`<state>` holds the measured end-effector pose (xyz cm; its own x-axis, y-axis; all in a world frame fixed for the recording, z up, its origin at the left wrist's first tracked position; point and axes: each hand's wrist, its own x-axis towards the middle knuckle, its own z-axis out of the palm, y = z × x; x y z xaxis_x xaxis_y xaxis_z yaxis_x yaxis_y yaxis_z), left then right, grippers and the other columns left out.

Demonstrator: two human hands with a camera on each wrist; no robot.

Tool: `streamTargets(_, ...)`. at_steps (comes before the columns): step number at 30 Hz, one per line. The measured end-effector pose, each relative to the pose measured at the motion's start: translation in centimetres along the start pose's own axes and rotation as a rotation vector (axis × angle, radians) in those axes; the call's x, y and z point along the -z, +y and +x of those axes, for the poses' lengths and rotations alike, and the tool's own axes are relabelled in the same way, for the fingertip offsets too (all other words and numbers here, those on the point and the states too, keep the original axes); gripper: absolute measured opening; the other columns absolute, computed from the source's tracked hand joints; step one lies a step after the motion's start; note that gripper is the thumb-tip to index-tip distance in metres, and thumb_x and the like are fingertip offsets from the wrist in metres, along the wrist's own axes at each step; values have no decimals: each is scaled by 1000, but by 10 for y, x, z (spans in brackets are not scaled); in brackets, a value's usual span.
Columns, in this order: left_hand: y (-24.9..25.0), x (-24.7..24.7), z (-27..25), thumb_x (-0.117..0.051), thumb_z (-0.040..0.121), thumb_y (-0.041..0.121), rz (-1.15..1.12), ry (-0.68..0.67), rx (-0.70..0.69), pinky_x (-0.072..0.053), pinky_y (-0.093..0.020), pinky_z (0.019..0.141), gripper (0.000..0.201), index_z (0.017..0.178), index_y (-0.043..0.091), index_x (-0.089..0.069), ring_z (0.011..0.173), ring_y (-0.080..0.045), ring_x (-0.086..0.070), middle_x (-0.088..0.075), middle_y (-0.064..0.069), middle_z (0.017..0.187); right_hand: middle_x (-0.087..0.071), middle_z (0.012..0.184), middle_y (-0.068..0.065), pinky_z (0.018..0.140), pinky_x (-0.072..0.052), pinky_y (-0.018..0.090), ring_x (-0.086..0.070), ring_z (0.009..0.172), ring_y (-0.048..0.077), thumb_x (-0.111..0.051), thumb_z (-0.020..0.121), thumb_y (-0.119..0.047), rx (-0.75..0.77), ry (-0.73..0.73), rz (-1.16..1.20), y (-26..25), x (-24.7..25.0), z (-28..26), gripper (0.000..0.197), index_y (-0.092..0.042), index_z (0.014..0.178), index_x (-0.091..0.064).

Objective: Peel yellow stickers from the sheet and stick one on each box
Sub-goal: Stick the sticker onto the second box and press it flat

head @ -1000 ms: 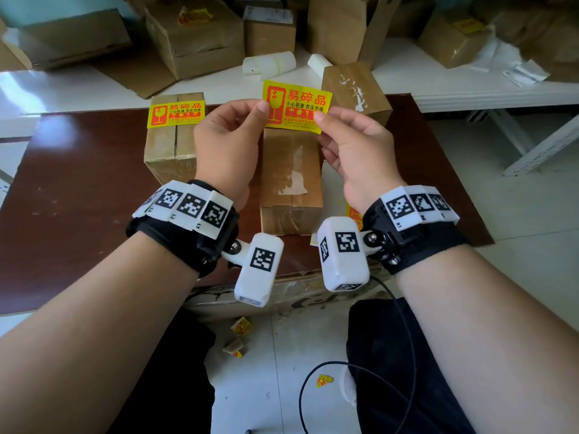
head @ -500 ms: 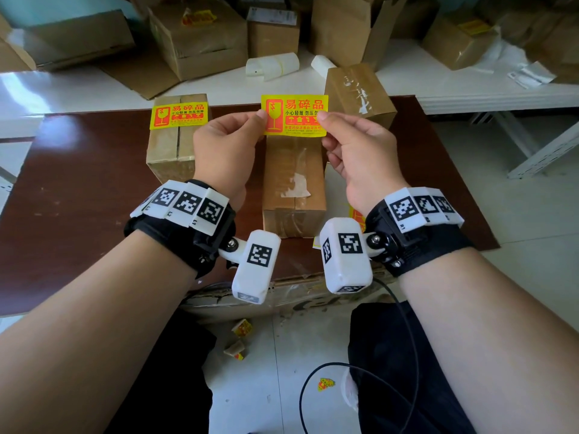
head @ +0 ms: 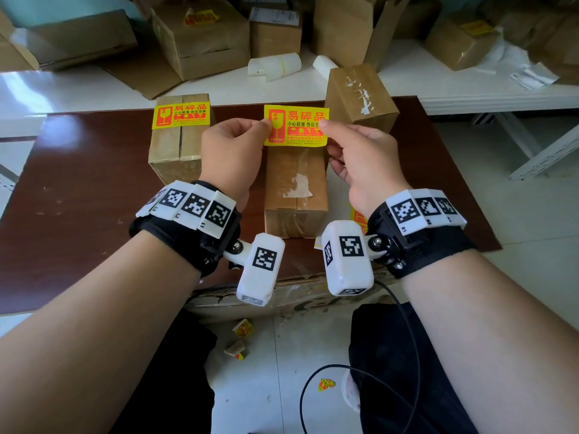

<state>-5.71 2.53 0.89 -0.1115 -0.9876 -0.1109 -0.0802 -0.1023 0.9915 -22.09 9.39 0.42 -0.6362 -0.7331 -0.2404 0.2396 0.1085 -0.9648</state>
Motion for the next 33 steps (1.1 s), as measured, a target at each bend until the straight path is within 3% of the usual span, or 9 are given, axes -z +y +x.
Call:
streamTargets(3,1,0,0,-75,98,31,0,5,14,-56,-24,79,20,80,24,-74,77,-2,-64,-67,12,73,-79,92,-1,81,-61,28,-70,89,12,-93,89,-25,-12,2,4,0,0,1,15,-20,88,-78)
streamTargets(6,3,0,-1,-77,97,32,-5,3,36,-58,-23,78,20,79,24,-75,76,-1,-65,-68,14,71,-81,102,1,88,-64,34,-75,103,15,-93,89,-25,-25,14,11,0,0,3,17,-21,88,-77)
streamTargets(10,4,1,1,-79,95,33,-7,9,49,-59,-27,80,19,81,21,-76,77,-8,-63,-66,7,76,-84,113,4,95,-64,39,-76,115,20,-95,87,-27,-42,6,8,3,0,8,22,-17,98,-79)
streamTargets(15,3,1,1,-80,93,31,-7,13,84,-62,-32,86,17,84,18,-76,79,-12,-63,-65,3,78,-84,117,7,98,-65,47,-77,118,24,-96,76,-33,-74,-22,9,9,2,16,41,-12,110,-83)
streamTargets(22,1,1,2,-81,92,28,-11,16,121,-61,-45,100,12,88,17,-78,93,-13,-69,-68,4,82,-83,119,14,99,-64,59,-76,121,31,-96,73,-30,-100,-35,25,13,4,18,44,-10,110,-82)
streamTargets(27,-3,2,6,-81,91,29,14,18,133,-64,-48,96,13,86,18,-78,79,-15,-65,-64,5,73,-83,119,11,97,-65,59,-78,119,30,-96,80,-25,-110,-34,22,14,4,20,41,-8,114,-81)
streamTargets(33,-8,2,9,-82,90,29,15,14,135,-63,-46,97,13,88,17,-81,90,-17,-71,-70,4,78,-83,117,10,96,-66,58,-78,118,30,-97,78,-25,-118,-24,11,17,5,23,42,-10,114,-81)
